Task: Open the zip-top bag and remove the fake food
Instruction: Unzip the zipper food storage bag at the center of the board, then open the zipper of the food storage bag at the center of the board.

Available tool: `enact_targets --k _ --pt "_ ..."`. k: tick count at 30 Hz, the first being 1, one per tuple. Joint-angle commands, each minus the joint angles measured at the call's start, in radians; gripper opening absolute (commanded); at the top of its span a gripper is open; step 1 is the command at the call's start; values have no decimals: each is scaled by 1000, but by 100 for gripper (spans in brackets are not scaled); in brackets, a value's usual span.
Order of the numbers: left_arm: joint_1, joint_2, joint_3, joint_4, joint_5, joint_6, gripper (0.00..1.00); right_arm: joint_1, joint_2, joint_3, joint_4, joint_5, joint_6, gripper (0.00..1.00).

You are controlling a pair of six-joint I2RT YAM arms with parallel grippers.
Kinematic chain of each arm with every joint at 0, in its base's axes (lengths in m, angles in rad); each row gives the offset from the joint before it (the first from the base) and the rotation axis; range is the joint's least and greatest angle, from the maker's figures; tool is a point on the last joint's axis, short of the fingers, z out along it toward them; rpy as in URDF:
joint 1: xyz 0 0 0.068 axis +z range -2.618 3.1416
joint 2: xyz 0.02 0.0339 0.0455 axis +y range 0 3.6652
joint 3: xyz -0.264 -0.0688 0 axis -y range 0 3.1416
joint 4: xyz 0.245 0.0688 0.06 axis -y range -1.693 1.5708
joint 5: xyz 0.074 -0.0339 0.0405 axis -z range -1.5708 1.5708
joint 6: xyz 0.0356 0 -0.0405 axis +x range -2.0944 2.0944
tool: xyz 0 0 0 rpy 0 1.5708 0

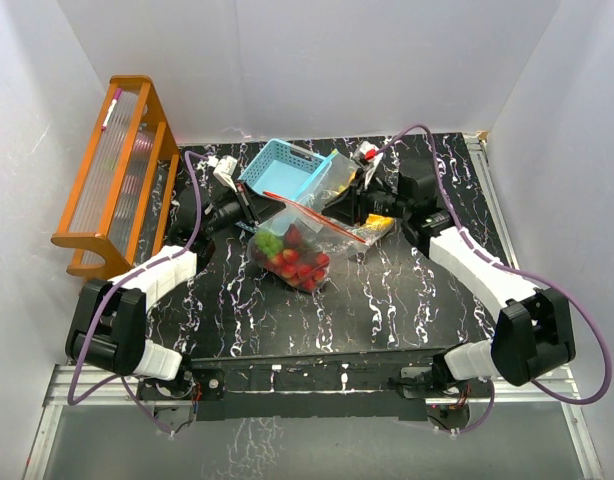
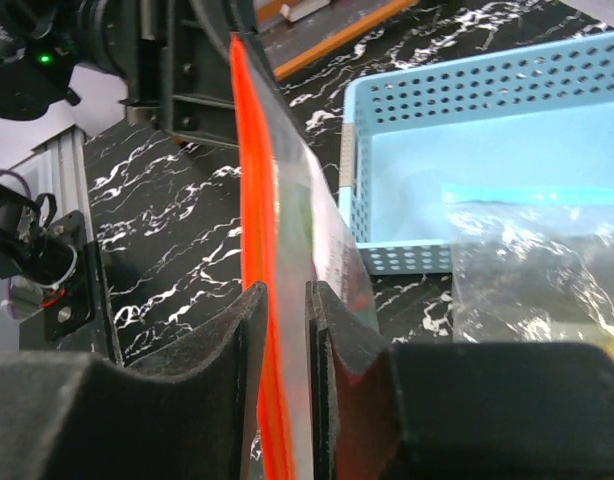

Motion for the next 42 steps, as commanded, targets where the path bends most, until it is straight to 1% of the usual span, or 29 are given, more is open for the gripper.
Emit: enact_targets --k 1,3,4,6,9,15,19,25,32,39,42 --pt "-6 -6 5 45 22 -13 0 53 -15 40 57 -5 -14 31" --pt "-6 -9 2 45 18 -12 0 68 -19 30 57 7 -21 39" --pt "-6 -10 2 45 17 -13 0 73 -19 26 56 18 -24 41" --pt "-6 -15 3 45 19 -16 0 77 -11 24 44 46 -34 41" --pt "-6 -24 3 47 21 -18 0 79 -1 32 18 85 -46 40" --pt "-6 -29 5 57 17 -21 0 77 -8 62 -6 160 -74 31" --pt "-7 -32 0 64 17 -26 0 78 0 69 -29 160 -88 31" --pt "-6 -38 -1 64 21 -27 0 79 18 43 -2 156 -84 31" --pt "-6 -34 -7 77 26 -39 0 78 39 39 -9 205 -90 31" --pt "-6 -11 -9 99 32 -59 0 82 -3 30 -14 214 -93 51" --pt "-5 -12 -4 95 36 -61 0 91 -1 21 -4 206 -93 53"
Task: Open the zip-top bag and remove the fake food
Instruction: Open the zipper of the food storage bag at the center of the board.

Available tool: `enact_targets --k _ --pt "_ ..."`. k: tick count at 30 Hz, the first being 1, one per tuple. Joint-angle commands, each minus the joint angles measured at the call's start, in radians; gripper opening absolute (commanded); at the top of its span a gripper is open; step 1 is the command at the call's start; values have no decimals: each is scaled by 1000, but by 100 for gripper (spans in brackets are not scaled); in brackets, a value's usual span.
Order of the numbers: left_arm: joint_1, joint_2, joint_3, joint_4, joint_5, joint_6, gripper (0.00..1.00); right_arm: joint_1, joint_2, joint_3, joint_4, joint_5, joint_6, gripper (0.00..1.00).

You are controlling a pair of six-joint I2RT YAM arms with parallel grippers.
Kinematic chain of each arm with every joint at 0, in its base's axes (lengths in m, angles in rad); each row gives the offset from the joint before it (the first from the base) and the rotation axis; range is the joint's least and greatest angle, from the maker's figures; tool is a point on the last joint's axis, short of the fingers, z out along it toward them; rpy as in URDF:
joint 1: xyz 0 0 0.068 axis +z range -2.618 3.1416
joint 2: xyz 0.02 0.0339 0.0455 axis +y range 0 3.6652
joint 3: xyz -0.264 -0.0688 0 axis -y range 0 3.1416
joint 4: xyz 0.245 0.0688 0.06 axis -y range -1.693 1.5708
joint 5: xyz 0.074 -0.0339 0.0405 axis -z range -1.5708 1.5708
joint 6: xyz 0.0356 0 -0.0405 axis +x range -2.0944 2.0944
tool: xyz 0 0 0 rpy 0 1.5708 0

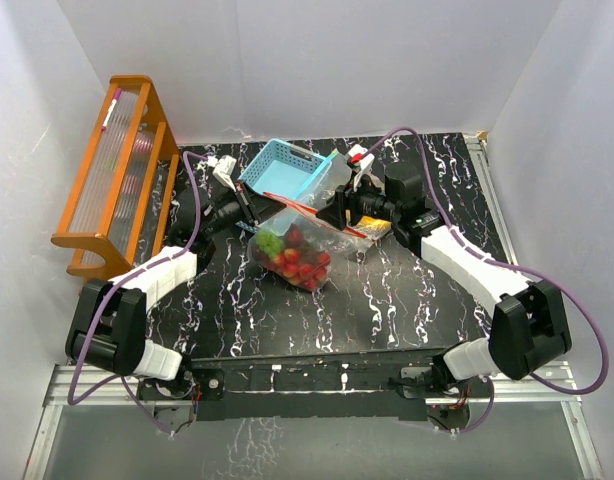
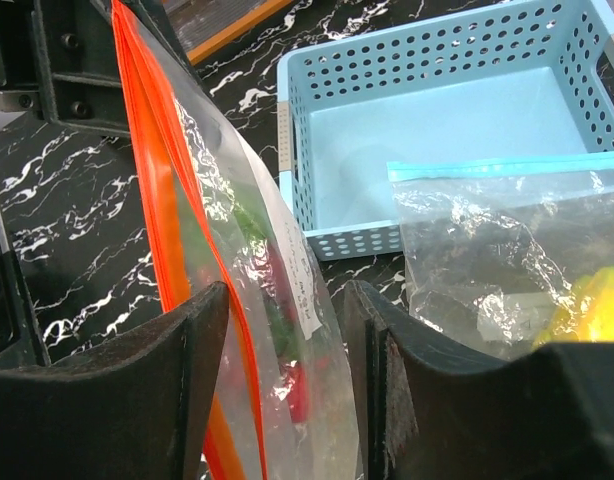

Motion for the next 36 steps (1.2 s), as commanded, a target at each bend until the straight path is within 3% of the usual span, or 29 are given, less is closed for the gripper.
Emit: enact_targets --k 1,13,21,23,25,28,32,33,36 --pt "-6 -14 5 54 28 -16 0 14 -38 5 44 2 -13 53" --pt "-5 -25 6 34 29 -15 0 57 -45 0 25 68 -22 52" --pt "-6 -38 7 22 33 -14 0 58 -23 40 35 96 -2 12" --pt "-5 -40 8 18 26 -15 2 58 -21 58 37 97 5 8" --pt "-6 -44 11 15 17 -21 21 58 -26 70 53 102 26 8" --pt "-5 -48 16 2 0 -24 58 58 -50 75 96 135 78 8" --pt "-6 -97 19 -29 -22 -23 91 56 -82 99 105 200 121 8" --pt "-5 -106 20 -39 -28 -23 96 57 -86 106 102 213 125 8" --pt "-5 -135 26 -82 -56 -21 97 56 -104 121 101 262 134 8"
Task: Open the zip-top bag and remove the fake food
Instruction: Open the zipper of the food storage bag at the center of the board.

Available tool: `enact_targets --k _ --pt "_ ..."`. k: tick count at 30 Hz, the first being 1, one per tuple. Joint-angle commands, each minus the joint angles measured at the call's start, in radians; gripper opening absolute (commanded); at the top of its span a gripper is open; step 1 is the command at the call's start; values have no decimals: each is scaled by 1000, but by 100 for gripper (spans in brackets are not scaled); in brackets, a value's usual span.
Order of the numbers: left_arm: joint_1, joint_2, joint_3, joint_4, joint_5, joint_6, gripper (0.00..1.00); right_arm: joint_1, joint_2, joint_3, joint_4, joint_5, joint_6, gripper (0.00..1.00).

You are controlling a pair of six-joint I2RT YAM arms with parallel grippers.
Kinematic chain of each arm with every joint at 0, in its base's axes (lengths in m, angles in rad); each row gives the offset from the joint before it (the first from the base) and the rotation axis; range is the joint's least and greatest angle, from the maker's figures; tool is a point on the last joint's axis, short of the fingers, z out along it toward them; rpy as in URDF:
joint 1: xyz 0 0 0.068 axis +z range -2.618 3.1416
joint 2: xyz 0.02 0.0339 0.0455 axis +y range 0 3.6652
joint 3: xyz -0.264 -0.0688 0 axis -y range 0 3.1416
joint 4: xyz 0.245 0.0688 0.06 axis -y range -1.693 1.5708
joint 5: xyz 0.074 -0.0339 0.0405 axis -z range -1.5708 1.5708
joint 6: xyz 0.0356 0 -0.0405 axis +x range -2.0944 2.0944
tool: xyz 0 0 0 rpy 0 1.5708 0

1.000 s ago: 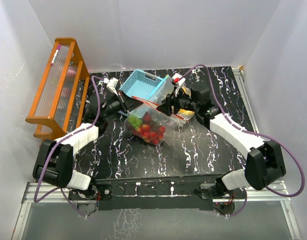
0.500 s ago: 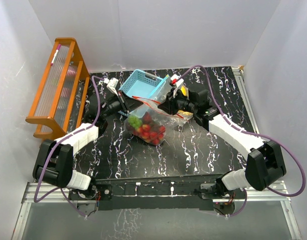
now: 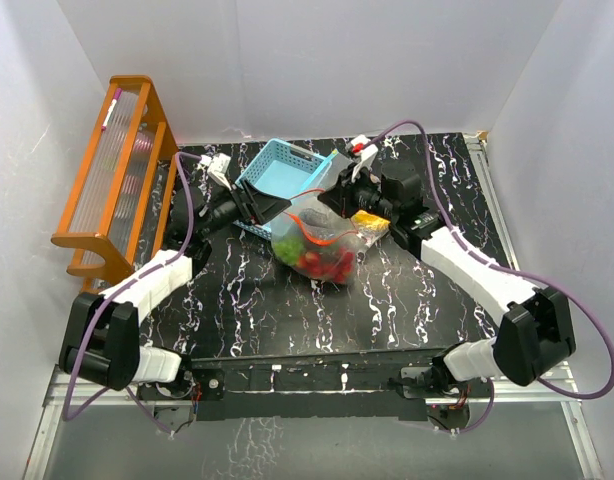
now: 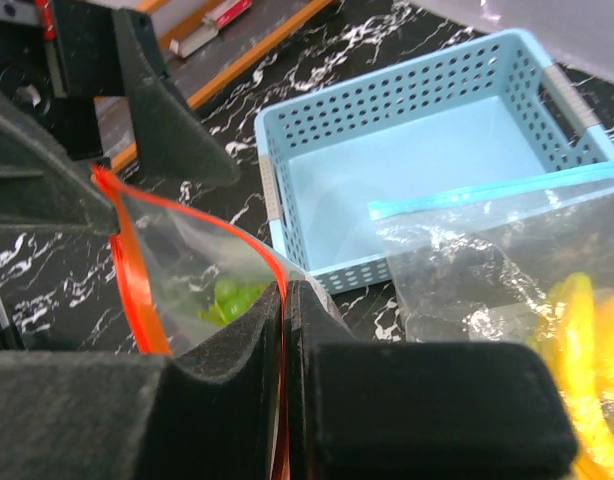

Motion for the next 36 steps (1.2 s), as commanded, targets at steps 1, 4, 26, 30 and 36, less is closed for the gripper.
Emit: enact_targets --k 1,4,26,30,36 --pt "-6 -87 30 -59 -49 3 97 0 -84 84 101 117 46 8" --pt "-5 -104 54 -131 -88 -11 97 0 -106 76 123 218 66 8" --pt "-7 -107 31 -207 -186 -48 87 -122 91 172 174 531 -15 8" --pt "-7 -118 25 -227 -187 -41 88 -177 162 209 193 586 5 8" --pt "-6 -128 17 -250 -207 -23 88 -255 243 252 183 743 50 8"
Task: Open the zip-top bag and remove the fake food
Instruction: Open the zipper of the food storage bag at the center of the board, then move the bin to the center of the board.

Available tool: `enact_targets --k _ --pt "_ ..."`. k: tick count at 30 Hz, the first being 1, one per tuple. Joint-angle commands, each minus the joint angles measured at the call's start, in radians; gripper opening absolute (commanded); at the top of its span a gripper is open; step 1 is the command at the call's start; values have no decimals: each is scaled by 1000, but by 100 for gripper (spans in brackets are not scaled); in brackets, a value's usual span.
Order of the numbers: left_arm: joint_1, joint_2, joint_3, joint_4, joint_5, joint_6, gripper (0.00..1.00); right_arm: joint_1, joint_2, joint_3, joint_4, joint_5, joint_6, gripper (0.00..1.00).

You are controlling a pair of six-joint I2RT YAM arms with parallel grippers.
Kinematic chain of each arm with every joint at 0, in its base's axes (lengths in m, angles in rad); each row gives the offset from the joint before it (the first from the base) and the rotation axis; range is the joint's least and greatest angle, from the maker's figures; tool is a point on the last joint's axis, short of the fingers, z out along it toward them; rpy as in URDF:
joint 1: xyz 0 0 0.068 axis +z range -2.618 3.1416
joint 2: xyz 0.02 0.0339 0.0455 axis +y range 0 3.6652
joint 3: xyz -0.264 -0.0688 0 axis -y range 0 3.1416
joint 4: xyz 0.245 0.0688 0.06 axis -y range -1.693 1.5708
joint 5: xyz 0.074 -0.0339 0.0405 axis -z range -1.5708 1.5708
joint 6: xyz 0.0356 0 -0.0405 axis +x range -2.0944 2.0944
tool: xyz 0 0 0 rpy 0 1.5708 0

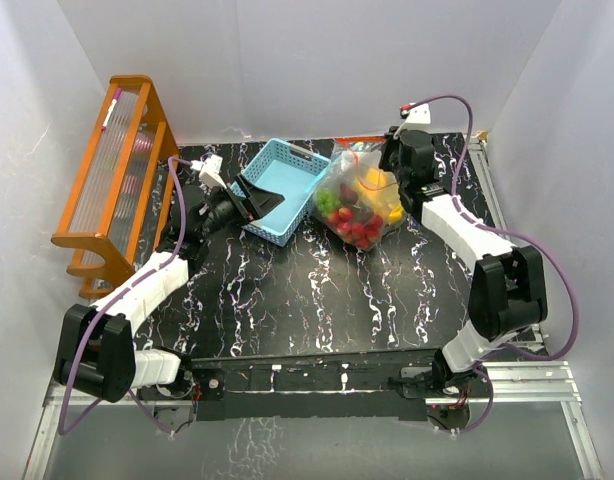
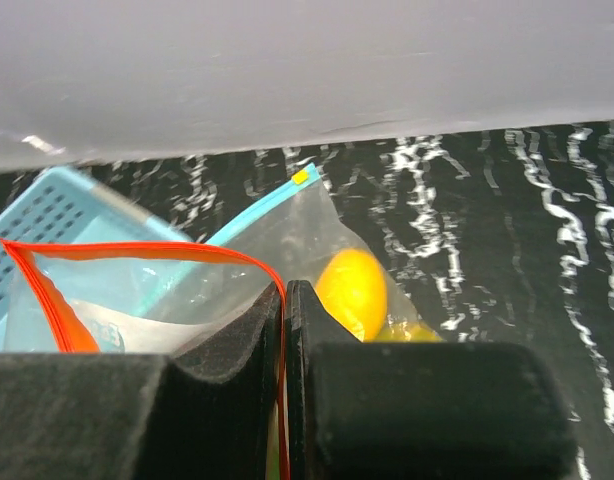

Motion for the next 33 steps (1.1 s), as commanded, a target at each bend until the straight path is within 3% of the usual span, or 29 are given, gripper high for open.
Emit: enact_targets --k 1,6,13,18,22,26,33 --pt "-2 -48 -9 -17 -18 20 88 -50 28 94 93 181 25 8" --pt "-2 -48 -31 -14 -29 49 96 -89 67 111 92 299 -21 8" --pt "-3 19 -17 -70 -84 103 97 -106 -10 76 131 432 -46 8" --pt "-30 71 15 -97 -122 120 97 -110 -64 76 132 375 -58 8" --pt "-62 171 195 -257 -165 247 97 -106 -98 51 122 227 -5 8" --pt "-67 281 397 -521 -213 387 96 -64 -94 27 125 205 -12 8" --pt "-108 441 610 -704 -352 530 87 13 -76 26 145 166 -18 8"
